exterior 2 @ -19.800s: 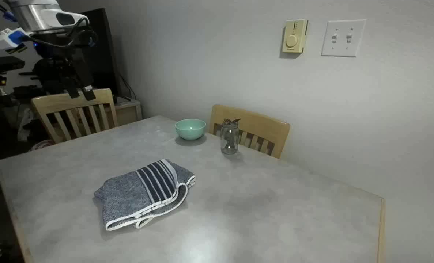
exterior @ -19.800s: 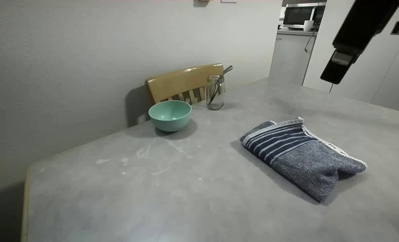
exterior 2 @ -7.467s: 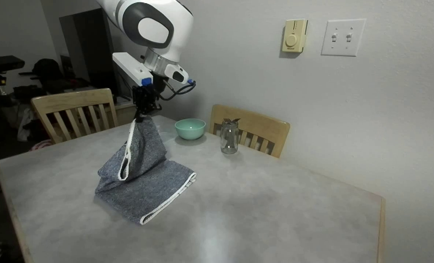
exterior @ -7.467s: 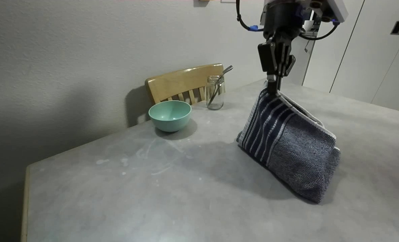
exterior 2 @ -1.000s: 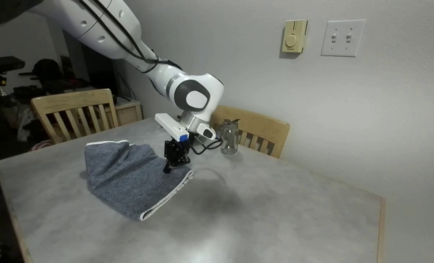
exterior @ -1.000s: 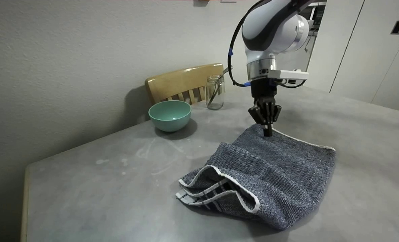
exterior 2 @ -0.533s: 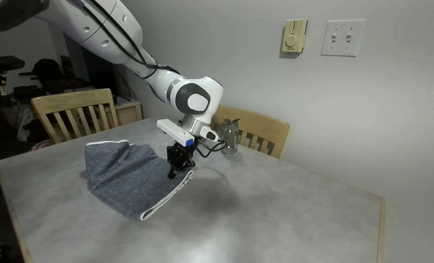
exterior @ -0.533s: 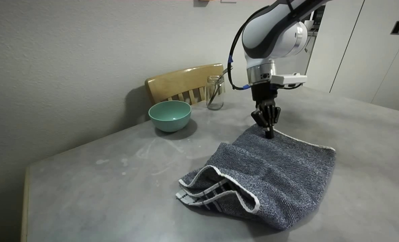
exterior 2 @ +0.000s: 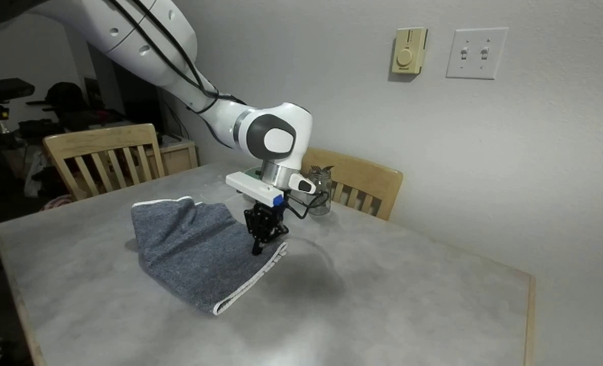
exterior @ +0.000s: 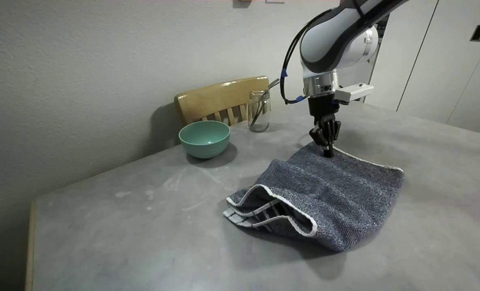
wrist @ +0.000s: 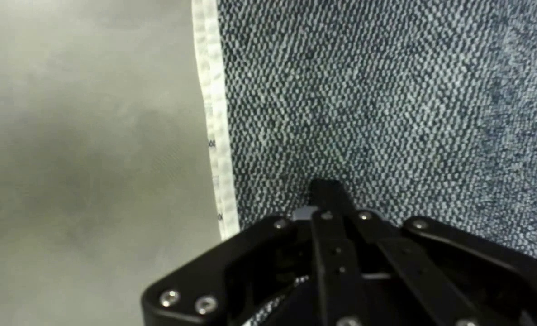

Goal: Unfold the towel once, fold the towel once, flip it over, unfold the towel once

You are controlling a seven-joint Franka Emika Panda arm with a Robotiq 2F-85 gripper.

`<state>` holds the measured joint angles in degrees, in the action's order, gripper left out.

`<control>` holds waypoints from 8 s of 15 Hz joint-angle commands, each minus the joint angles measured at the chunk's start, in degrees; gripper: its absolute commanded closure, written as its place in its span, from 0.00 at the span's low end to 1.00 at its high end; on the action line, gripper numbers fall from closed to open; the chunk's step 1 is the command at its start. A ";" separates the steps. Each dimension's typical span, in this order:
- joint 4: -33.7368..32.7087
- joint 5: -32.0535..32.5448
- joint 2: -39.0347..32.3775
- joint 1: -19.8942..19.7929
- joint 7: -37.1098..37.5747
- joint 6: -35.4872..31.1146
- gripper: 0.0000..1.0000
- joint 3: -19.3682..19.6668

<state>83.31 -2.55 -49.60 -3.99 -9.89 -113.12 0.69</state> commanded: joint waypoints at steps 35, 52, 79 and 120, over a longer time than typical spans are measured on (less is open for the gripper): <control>9.43 -2.88 11.76 5.74 7.30 3.52 0.00 -3.59; -7.11 0.63 0.53 16.06 24.55 16.40 0.00 -2.93; -34.06 11.23 -15.41 22.93 21.62 32.96 0.00 -0.09; -33.49 4.49 -16.36 22.87 47.10 15.03 0.00 4.75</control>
<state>47.45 1.95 -67.56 17.59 29.79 -95.74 3.77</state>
